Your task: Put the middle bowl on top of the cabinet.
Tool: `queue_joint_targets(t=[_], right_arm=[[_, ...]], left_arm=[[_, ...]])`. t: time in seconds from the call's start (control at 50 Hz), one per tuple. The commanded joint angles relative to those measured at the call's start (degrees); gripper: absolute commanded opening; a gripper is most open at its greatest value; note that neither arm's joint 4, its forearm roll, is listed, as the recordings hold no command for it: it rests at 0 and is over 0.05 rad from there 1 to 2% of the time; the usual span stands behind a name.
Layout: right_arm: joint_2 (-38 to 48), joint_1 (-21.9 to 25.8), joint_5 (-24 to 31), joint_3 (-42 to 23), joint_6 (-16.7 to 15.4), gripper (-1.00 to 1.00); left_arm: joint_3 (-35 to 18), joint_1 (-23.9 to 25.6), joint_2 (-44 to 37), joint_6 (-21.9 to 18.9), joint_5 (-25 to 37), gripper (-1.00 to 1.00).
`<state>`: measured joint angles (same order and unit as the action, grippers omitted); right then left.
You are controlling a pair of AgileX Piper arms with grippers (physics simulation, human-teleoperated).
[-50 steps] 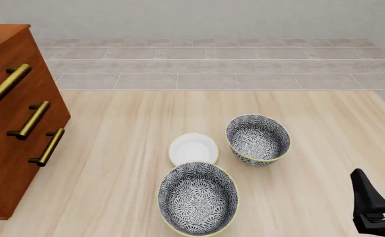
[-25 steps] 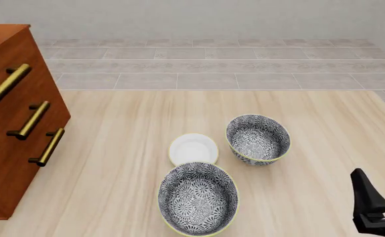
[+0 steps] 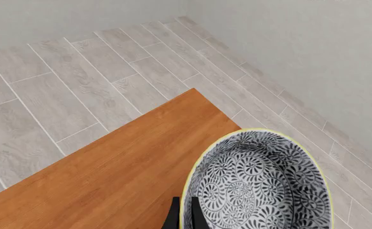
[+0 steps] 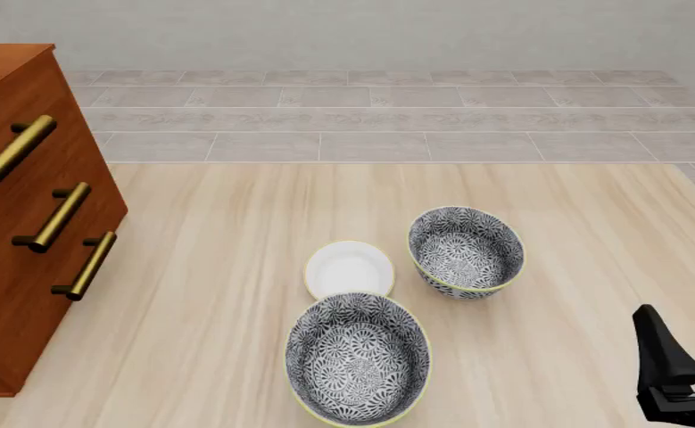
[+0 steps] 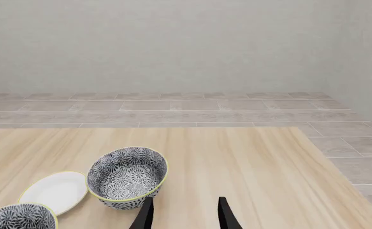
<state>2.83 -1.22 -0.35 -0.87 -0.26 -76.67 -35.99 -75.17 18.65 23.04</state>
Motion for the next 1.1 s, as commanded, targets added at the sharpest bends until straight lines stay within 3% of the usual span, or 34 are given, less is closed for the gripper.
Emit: queue_joint_targets(t=[0.02,0.66,0.68,1.1], right_arm=[[-0.3,0.1,0.3,0.1,-0.1,1.0],[0.5,0.2,-0.5,0.2,-0.1,1.0],[0.6,0.2,-0.6,0.2,0.0,1.0],[0.3,0.1,-0.4,0.2,-0.1,1.0]], left_arm=[[1.8,-0.1,-1.9,-0.6,-0.4,-1.0],[1.2,-1.4,-2.2,-1.0,-0.7,-1.0],[1.2,-1.2,-1.9,-1.1,-0.6,1.0],[0.8,-0.9,-0.5,-1.3,0.0,1.0]])
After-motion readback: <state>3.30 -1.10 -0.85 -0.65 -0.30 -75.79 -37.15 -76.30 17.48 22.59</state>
